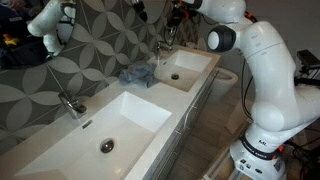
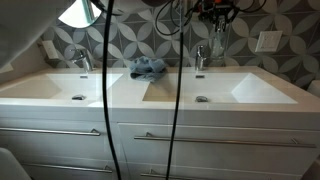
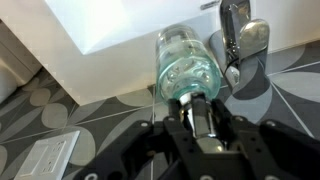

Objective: Move the clear bottle from the left side of the right tap and move it to the right of the right tap

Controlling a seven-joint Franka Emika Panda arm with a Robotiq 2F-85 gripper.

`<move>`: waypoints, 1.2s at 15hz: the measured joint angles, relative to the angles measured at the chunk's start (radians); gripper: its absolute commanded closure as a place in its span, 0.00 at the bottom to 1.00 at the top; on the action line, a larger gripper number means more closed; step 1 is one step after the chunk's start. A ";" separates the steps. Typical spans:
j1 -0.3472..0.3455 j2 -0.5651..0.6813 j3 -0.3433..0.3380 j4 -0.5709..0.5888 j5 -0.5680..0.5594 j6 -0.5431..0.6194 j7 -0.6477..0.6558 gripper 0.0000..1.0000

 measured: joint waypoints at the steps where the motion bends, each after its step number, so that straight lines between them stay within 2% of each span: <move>1: 0.001 0.011 0.000 0.000 0.000 0.000 0.000 0.88; 18: 0.000 0.058 -0.001 0.008 0.000 0.011 0.002 0.88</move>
